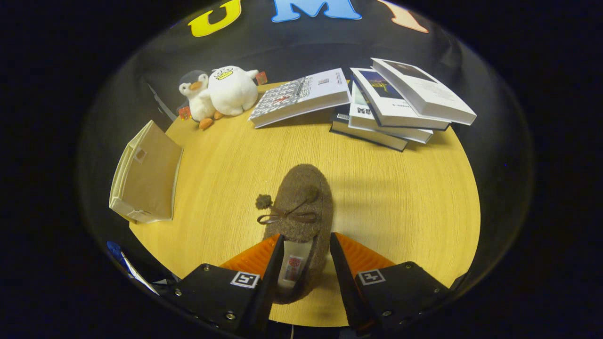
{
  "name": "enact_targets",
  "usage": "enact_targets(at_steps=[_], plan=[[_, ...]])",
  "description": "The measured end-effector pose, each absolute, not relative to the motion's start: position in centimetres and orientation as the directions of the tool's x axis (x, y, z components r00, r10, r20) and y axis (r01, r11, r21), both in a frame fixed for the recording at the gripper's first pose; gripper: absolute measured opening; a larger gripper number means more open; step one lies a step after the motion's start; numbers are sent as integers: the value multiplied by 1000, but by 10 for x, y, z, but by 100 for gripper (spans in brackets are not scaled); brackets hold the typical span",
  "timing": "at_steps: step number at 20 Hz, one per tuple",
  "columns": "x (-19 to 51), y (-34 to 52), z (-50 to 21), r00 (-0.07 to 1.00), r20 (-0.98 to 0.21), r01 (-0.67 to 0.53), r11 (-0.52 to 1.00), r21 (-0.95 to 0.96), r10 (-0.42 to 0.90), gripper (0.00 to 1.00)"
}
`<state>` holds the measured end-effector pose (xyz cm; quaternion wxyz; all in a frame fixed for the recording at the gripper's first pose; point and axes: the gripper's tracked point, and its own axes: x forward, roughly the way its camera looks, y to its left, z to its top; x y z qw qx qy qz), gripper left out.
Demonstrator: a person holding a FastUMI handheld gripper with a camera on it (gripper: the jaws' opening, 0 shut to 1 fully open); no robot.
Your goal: Open the storage box then place both shoes into the box .Put the left shoe in first, then the right shoe, with the right side of both shoes facing outward in a uniform manner.
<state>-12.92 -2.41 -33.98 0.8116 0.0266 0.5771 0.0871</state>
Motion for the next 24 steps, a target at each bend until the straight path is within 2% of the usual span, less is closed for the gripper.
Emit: enact_targets(at_steps=[5, 8, 10, 11, 13, 18, 24], plan=[[-130, -33, -374, 254, -958, -104, 989, 107, 131, 61], [-119, -33, -380, 269, -953, -77, 989, 126, 142, 55], [-118, -40, -379, 265, -959, -90, 993, 83, 104, 30], [-117, -39, -378, 272, -956, -93, 992, 83, 106, 10], [-118, -34, -374, 275, -955, -120, 989, 83, 114, 0], [-109, 2, -335, 301, -937, -158, 978, 136, 179, 0], [-61, 81, -252, 368, -884, -312, 934, 174, 287, 0]])
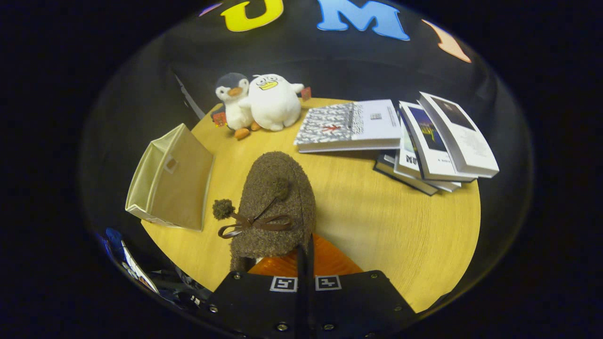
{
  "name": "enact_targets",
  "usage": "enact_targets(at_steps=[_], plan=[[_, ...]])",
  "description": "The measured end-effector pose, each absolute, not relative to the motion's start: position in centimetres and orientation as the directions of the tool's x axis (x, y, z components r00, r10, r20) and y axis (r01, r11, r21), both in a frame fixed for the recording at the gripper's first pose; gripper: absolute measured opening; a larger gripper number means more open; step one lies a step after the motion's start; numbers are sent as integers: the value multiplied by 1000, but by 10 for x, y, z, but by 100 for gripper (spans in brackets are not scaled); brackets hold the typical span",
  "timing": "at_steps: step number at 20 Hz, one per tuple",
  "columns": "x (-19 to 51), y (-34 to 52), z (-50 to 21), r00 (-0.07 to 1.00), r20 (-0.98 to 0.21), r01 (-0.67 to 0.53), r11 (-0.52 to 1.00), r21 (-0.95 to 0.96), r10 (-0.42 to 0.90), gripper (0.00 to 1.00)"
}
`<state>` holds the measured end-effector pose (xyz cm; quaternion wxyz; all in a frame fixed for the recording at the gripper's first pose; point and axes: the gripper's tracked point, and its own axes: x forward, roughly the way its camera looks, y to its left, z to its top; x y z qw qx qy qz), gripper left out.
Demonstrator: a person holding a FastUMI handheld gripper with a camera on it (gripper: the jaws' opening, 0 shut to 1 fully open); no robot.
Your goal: Open the storage box then place both shoes into the box .Put the left shoe in first, then the right shoe, with the right side of both shoes facing outward in a uniform manner.
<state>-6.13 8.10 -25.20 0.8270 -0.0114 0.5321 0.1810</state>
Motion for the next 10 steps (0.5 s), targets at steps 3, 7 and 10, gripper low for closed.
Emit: enact_targets(at_steps=[3, 7, 10], plan=[[-49, 129, -225, 368, -863, -393, 899, 193, 346, 0], [-35, 208, -200, 339, -835, -504, 833, 227, 433, 0], [-24, 272, -186, 317, -808, -571, 780, 256, 497, 0]])
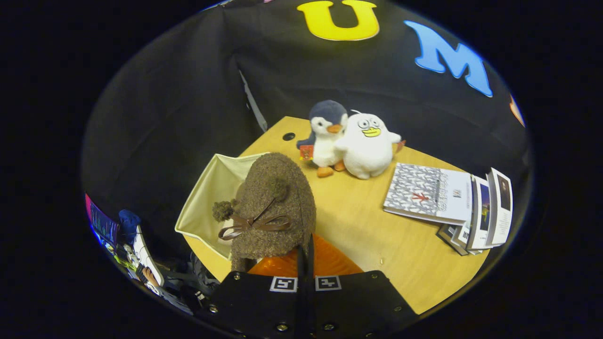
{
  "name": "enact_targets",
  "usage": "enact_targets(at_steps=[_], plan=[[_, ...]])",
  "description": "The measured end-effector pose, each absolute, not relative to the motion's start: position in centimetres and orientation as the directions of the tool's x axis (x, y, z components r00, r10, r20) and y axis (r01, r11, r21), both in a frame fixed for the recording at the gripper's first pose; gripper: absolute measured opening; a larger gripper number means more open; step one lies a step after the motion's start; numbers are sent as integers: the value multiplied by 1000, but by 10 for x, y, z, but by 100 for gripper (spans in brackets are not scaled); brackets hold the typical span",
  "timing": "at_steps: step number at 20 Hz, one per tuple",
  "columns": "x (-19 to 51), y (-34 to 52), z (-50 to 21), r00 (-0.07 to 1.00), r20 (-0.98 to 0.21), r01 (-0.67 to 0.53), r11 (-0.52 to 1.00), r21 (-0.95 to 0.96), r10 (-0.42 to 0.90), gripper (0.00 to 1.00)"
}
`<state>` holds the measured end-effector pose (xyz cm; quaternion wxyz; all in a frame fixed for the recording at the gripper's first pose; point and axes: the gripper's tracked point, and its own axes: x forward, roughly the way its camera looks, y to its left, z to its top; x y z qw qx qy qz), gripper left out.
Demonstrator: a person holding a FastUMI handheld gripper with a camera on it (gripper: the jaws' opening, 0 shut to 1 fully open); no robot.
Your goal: Open the storage box then place both shoes into the box .Put the left shoe in first, then the right shoe, with the right side of both shoes facing outward in a uniform manner.
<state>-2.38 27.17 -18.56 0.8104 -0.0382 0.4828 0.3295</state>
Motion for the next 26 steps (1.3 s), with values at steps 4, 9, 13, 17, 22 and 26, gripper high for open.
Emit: enact_targets(at_steps=[4, 9, 13, 17, 22, 26], plan=[[-14, 346, -185, 278, -802, -646, 721, 251, 528, 0], [-20, 406, -208, 221, -827, -693, 679, 240, 518, 0], [-23, 437, -230, 191, -852, -731, 650, 208, 488, 0], [-25, 455, -247, 176, -867, -726, 656, 206, 467, 0], [-24, 457, -272, 182, -898, -743, 655, 142, 401, 16], [-14, 465, -250, 219, -850, -691, 691, 211, 479, 69]])
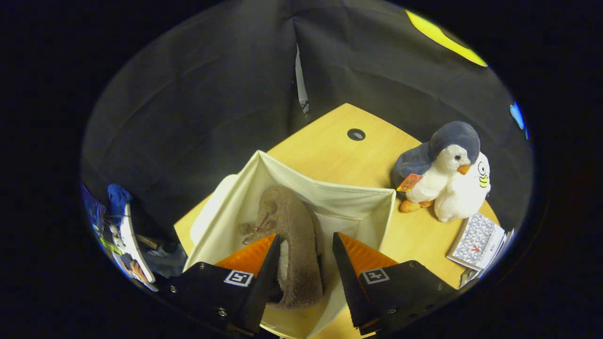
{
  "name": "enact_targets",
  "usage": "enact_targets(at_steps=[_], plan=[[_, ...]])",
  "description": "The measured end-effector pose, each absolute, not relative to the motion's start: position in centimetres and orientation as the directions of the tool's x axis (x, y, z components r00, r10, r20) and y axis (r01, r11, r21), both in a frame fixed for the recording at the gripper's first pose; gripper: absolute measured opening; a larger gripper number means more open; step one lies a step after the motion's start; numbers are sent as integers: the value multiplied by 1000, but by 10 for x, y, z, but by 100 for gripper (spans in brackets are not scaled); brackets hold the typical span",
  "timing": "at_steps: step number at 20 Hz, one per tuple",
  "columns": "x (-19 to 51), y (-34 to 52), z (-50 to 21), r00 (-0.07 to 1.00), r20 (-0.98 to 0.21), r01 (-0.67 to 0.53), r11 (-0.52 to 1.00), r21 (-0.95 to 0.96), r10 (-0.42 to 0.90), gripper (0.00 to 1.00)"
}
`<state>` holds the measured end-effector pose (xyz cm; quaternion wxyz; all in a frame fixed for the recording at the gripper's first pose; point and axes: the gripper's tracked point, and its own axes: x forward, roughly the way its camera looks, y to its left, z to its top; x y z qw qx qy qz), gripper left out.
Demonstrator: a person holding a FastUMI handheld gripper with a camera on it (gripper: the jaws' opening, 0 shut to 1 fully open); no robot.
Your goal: Open the storage box then place both shoes into the box .Put the left shoe in first, then the right shoe, with the right side of both shoes facing outward in a uniform manner.
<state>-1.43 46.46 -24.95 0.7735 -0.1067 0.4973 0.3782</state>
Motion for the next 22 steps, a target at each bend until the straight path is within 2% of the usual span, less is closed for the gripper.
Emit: enact_targets(at_steps=[2, 4, 5, 9, 13, 17, 22], plan=[[-3, 455, -232, 263, -826, -680, 703, 208, 499, 69], [5, 443, -206, 317, -784, -656, 720, 226, 534, 80], [9, 436, -190, 353, -755, -639, 731, 237, 553, 99], [32, 380, -129, 524, -620, -564, 783, 262, 584, 100], [55, 290, -65, 703, -509, -454, 864, 217, 497, 100], [73, 217, -40, 791, -460, -365, 914, 176, 404, 100], [80, 140, 7, 909, -325, -233, 965, 122, 260, 100]])
